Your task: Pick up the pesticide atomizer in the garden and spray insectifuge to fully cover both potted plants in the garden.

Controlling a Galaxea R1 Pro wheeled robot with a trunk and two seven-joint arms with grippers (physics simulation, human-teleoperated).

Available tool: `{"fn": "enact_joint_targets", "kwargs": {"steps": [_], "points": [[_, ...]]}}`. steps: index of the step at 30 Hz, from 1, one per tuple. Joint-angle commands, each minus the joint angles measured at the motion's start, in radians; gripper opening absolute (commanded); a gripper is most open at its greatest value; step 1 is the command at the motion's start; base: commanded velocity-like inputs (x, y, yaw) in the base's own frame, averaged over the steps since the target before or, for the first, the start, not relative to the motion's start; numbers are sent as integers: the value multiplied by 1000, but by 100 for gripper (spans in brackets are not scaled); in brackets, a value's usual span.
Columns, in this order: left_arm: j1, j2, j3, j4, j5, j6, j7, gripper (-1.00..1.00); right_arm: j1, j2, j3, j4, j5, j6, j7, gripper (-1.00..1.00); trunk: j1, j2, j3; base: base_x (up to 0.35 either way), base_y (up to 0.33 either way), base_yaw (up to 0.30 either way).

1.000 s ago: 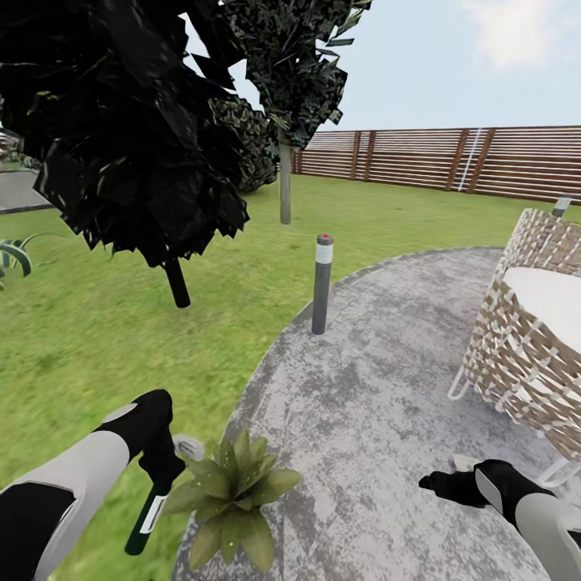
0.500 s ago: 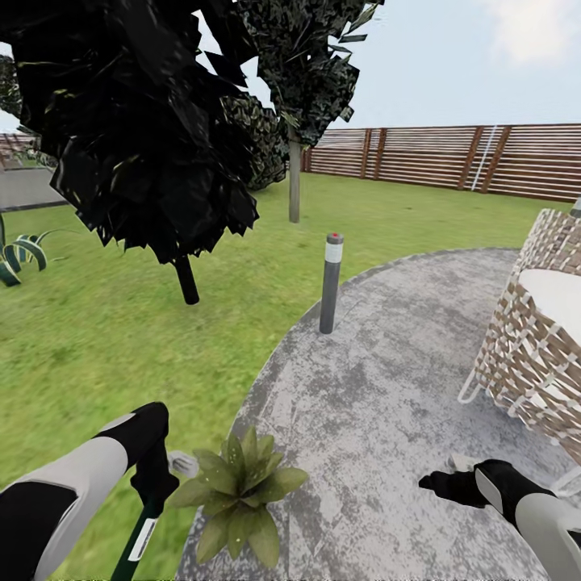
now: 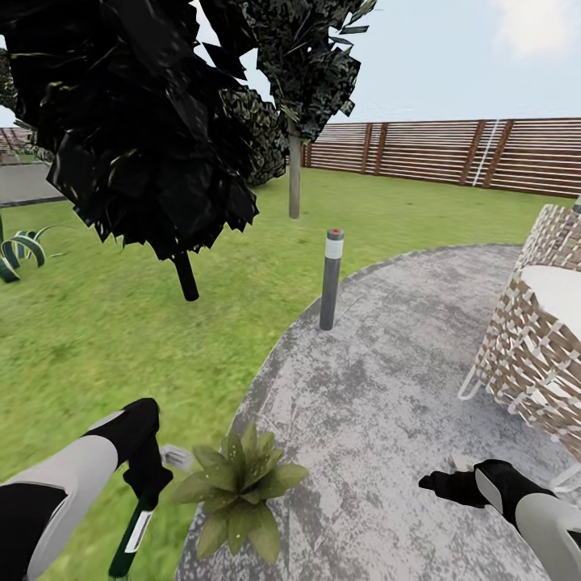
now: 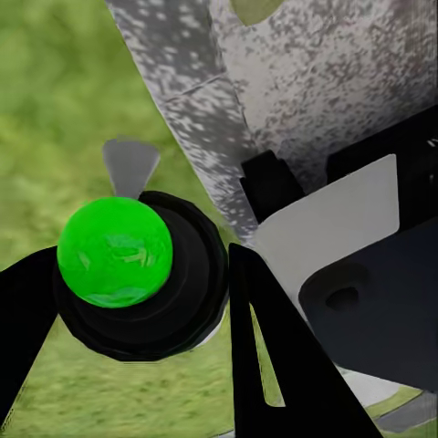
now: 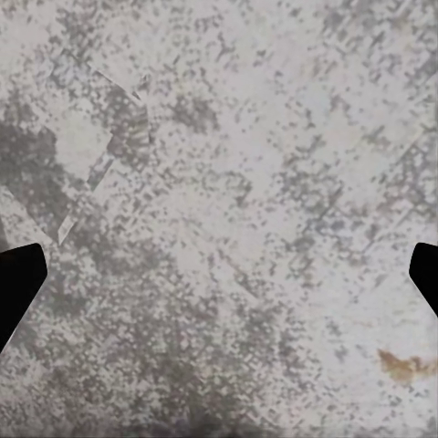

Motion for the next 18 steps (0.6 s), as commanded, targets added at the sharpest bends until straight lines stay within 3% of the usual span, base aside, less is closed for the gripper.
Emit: {"fn": "enact_joint_targets", "kwargs": {"steps": [1, 6, 11, 18], "points": [[0, 4, 1, -12, -6, 9, -10, -100, 0, 0, -7, -2, 6, 6, 4, 100, 0, 0, -1, 0, 0, 0], [0, 10, 11, -36, -6, 12, -12, -100, 0, 0, -6, -2, 6, 6, 4, 100, 0, 0, -1, 0, 0, 0], [0, 10, 69, -55, -6, 12, -13, -100, 0, 0, -6, -2, 6, 6, 4, 100, 0, 0, -1, 0, 0, 0], [0, 8, 77, -60, -8, 11, -11, -100, 0, 0, -6, -2, 6, 6, 4, 100, 0, 0, -1, 0, 0, 0]]}}
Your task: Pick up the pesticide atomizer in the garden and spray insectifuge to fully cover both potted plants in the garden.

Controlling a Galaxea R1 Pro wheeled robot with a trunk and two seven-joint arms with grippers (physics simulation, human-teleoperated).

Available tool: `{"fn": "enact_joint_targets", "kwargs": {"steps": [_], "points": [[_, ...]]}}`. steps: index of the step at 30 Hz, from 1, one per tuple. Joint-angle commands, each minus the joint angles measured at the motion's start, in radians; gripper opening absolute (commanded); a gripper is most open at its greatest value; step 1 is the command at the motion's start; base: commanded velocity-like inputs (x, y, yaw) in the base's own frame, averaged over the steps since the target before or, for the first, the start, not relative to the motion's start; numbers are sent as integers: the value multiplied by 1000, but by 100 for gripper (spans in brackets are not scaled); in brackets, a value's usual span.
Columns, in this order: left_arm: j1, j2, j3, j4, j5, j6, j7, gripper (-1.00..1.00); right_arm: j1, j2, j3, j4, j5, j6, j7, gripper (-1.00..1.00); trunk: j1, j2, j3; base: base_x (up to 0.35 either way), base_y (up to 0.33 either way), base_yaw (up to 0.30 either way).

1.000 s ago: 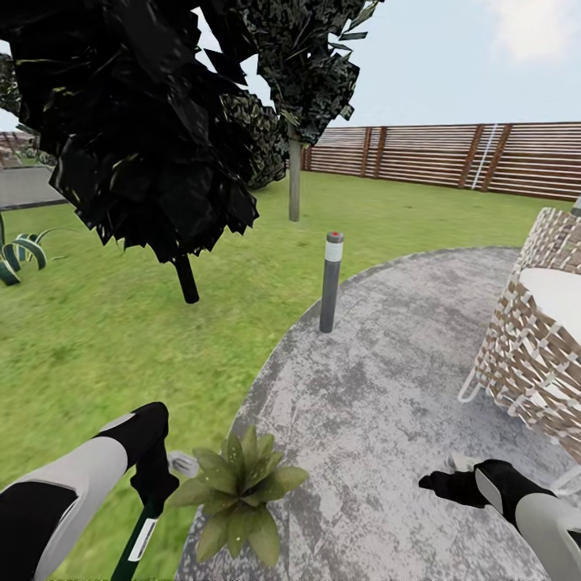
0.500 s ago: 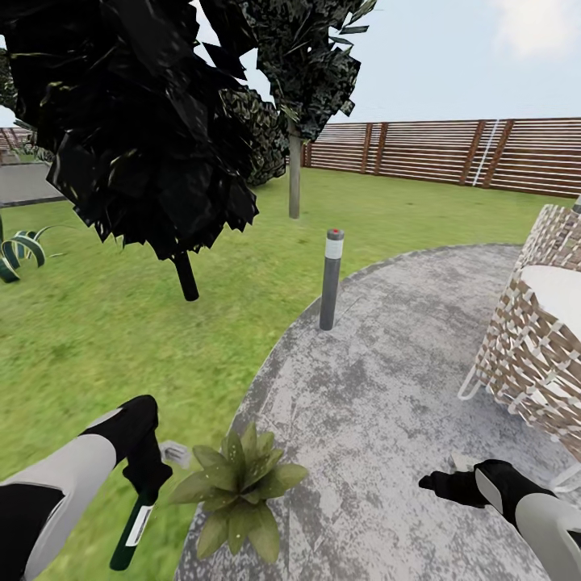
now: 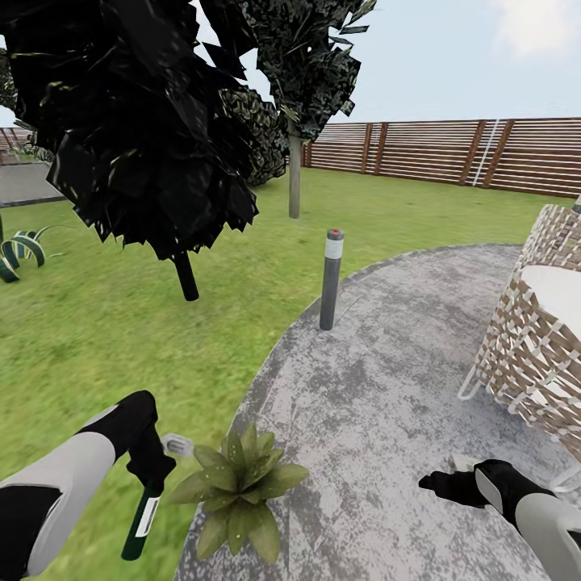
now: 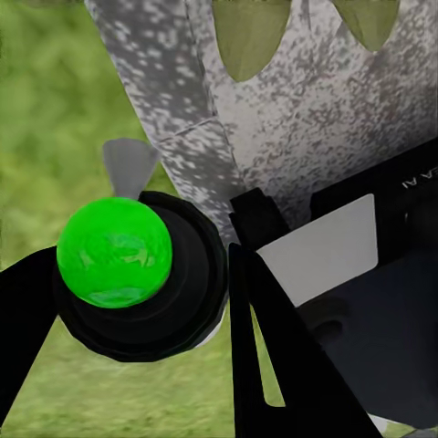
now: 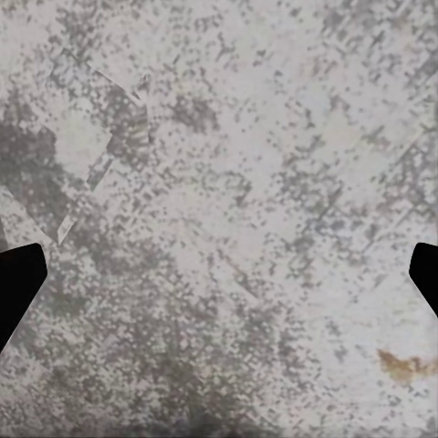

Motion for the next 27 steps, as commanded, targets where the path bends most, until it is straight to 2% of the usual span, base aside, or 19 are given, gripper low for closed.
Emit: {"fn": "enact_joint_targets", "kwargs": {"steps": [1, 11, 20, 27], "points": [[0, 0, -4, -2, -5, 8, -9, -100, 0, 0, -7, -2, 6, 6, 4, 100, 0, 0, -1, 0, 0, 0], [0, -1, -1, -4, -5, 8, -8, -100, 0, 0, -7, -2, 6, 6, 4, 100, 0, 0, -1, 0, 0, 0], [0, 1, -2, -4, -6, 8, -7, -100, 0, 0, -7, -2, 6, 6, 4, 100, 34, -63, -29, 0, 0, 0], [0, 3, -1, -4, -9, 12, 3, -100, 0, 0, -6, -2, 6, 6, 4, 100, 34, -63, -29, 0, 0, 0]]}}
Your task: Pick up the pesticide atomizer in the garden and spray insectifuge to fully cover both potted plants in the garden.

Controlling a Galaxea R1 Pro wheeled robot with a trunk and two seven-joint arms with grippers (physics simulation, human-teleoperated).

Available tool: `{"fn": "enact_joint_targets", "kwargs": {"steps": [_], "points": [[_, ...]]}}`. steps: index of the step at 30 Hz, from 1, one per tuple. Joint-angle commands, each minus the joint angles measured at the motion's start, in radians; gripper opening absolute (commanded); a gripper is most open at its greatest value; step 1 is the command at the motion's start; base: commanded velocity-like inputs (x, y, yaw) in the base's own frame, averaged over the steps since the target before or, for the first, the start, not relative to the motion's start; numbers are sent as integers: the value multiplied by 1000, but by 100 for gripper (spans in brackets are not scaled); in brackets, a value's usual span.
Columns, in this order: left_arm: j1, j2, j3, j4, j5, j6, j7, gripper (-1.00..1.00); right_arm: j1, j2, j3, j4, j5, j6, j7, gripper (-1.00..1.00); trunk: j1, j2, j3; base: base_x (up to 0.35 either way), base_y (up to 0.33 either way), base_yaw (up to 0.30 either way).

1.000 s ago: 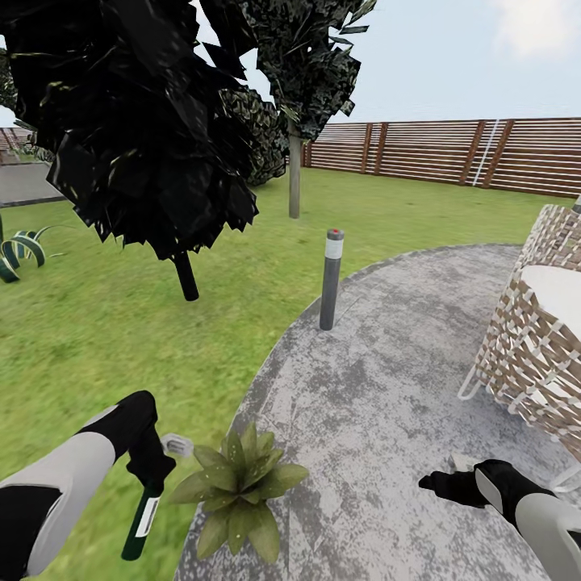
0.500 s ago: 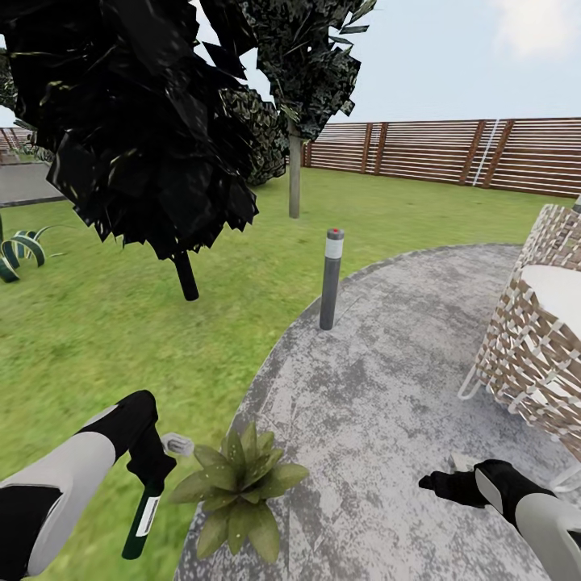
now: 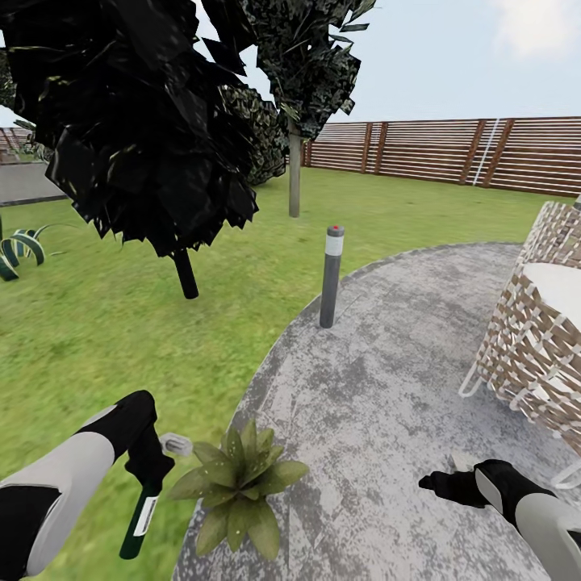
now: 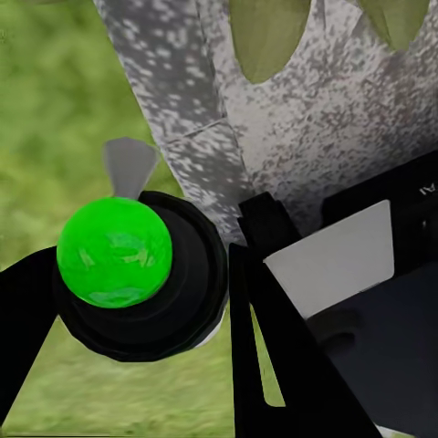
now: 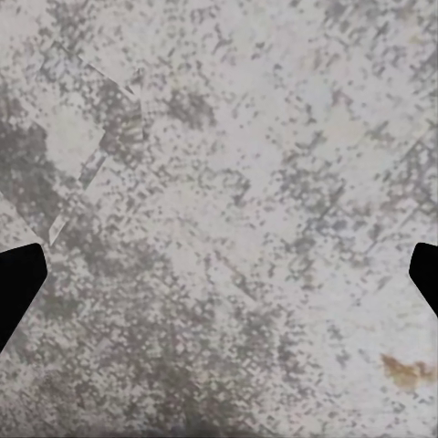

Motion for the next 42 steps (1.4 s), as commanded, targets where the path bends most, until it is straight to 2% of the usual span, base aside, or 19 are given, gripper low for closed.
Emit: {"fn": "enact_joint_targets", "kwargs": {"steps": [1, 3, 4, 7, 10, 32, 42], "points": [[0, 1, -3, -2, -4, 10, -1, -100, 0, 0, -7, -2, 6, 6, 4, 100, 0, 0, -1, 0, 0, 0], [0, 7, 5, -2, -4, 11, 13, -100, 0, 0, -7, -2, 6, 6, 4, 100, 0, 0, -1, 0, 0, 0], [0, 11, 26, -2, -3, 12, 16, -100, 0, 0, -7, -2, 6, 6, 4, 100, 0, 0, -1, 0, 0, 0], [0, 13, 143, -2, -3, 12, 20, -100, 0, 0, -7, -2, 6, 6, 4, 100, 0, 0, -1, 0, 0, 0], [0, 13, 180, -2, -4, 12, 21, -100, 0, 0, -7, -2, 6, 6, 4, 100, 0, 0, -1, 0, 0, 0], [0, 12, 180, 1, -10, 10, 22, -100, 0, 0, -7, -2, 6, 6, 5, 100, 0, 0, -1, 19, 0, 30], [0, 6, 177, 50, -11, -1, 24, -100, 0, 0, -7, -2, 6, 6, 5, 100, 0, 0, -6, 5, 0, 137]]}}
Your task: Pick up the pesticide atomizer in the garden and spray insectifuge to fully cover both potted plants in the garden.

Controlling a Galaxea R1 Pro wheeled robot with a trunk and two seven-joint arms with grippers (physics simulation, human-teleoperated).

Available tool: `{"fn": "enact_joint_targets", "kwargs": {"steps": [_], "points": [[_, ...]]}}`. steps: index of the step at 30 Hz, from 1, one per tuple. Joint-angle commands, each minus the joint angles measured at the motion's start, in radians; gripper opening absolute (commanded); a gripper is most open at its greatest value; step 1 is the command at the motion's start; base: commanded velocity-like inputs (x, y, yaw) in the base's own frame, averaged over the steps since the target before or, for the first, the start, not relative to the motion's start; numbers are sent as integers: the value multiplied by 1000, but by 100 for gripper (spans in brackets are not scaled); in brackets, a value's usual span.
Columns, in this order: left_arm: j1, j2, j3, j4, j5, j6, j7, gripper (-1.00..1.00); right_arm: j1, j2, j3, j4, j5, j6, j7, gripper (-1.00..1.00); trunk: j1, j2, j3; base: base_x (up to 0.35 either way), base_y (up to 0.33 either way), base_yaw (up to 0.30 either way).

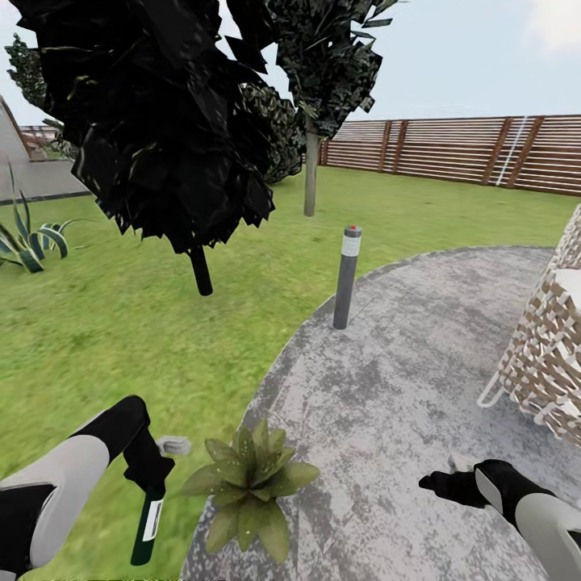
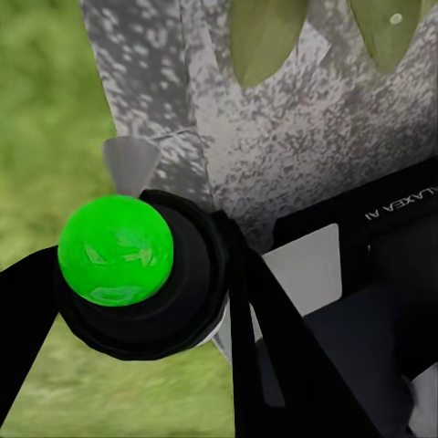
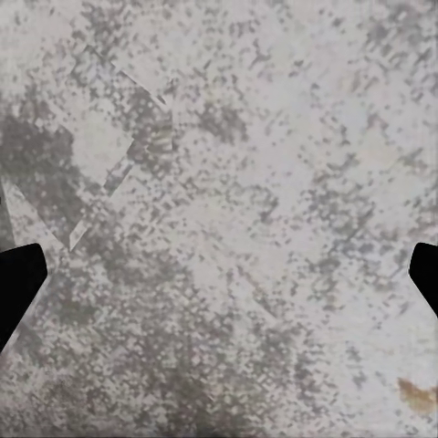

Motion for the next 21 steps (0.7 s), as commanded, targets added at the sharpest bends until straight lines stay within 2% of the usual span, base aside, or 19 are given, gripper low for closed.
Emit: {"fn": "enact_joint_targets", "kwargs": {"steps": [1, 6, 9, 12, 16, 21], "points": [[0, -1, 5, 0, -10, 6, -7, -100, 0, 0, -7, -2, 6, 6, 4, 100, 0, 0, -1, 0, 0, 56], [0, -1, 5, -2, -11, 8, -5, -100, 0, 0, -7, -2, 6, 6, 4, 100, 0, 0, -1, 0, 0, 14], [0, -1, 6, -2, -62, 10, 16, -100, 0, 0, -8, -2, 6, 6, 4, 100, 0, 0, -1, 7, 0, 1], [0, -1, 7, -3, -97, 11, 21, -100, 0, 0, -8, -2, 6, 6, 4, 100, 0, 0, -3, 146, 73, 0], [0, -1, 7, -3, -104, 11, 22, -100, 0, 0, -8, -2, 6, 6, 4, 100, 0, 0, -8, 203, 117, 0], [0, -3, 6, -2, -105, 11, 22, -100, 0, 0, -8, -2, 6, 6, 4, 100, 0, 0, -16, 22, 13, 0]]}}
